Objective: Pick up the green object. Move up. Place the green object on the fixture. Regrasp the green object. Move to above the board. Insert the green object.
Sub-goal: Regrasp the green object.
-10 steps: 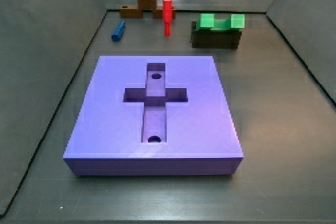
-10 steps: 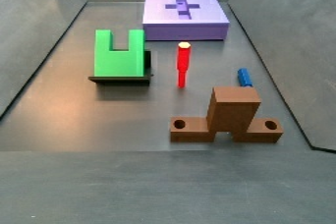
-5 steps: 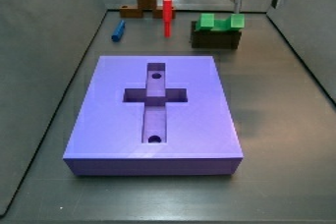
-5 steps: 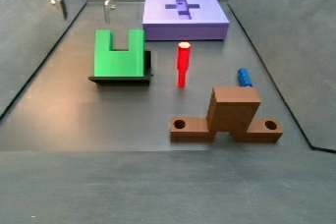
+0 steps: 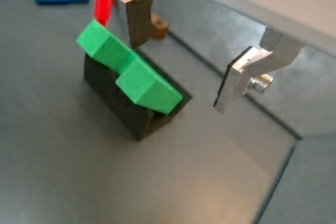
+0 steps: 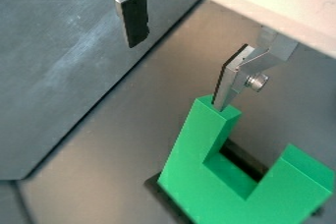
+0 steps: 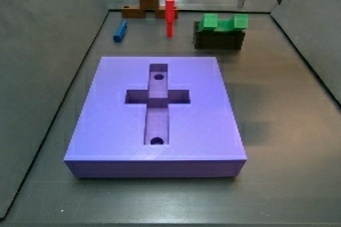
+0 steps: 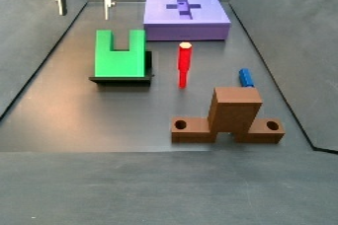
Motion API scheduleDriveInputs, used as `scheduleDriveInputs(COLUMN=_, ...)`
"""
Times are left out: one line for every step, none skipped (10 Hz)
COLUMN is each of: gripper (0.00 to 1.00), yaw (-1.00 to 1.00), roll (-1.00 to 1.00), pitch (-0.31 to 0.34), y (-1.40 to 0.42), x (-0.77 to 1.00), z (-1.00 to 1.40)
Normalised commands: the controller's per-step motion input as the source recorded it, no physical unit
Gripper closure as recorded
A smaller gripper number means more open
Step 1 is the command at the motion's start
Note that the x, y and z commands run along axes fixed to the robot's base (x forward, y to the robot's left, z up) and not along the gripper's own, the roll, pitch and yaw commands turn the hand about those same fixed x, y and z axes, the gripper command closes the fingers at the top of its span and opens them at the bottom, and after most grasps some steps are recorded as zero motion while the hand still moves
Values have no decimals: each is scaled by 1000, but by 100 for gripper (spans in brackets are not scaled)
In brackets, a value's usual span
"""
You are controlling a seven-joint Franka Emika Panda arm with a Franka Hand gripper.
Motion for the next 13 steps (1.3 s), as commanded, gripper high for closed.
scheduleDriveInputs(gripper=0, yaw=174, roll=1000, pitch=220, y=-223, x=0, z=0)
scheduleDriveInputs(gripper=0, yaw=429, roll=1000, pitch=237, y=-23, x=0, z=-77)
scheduleDriveInputs(gripper=0, yaw=551, roll=1000, pitch=269, y=0, x=0, z=-60)
scheduleDriveInputs(gripper=0, yaw=603, roll=1000, pitch=329, y=20, x=11, z=-26)
scheduleDriveInputs(gripper=0, yaw=657, roll=920, pitch=280, y=0, x=0, z=-160)
scheduleDriveInputs(gripper=0, yaw=706, roll=760, pitch=306, y=14, x=171, z=-266)
scheduleDriveInputs(gripper=0, yaw=689, roll=643, pitch=326, y=0, x=266, z=-351)
scheduleDriveInputs(gripper=0, yaw=611, roll=597, pitch=363, y=0, x=334, z=-349)
scheduleDriveInputs(gripper=0, yaw=454, roll=629, pitch=406, y=0, x=340, z=-309)
scheduleDriveInputs(gripper=0, yaw=229, roll=740, pitch=517, y=0, x=506, z=-177)
scheduleDriveInputs(gripper=0, yaw=46, roll=783, pitch=543, y=-77, x=743, z=0)
scheduleDriveInputs(gripper=0, yaw=0, roll=580, pitch=477, y=0, x=494, z=-134)
scheduleDriveInputs(gripper=0, yaw=0, roll=240, pitch=311, y=-86, x=829, z=-86)
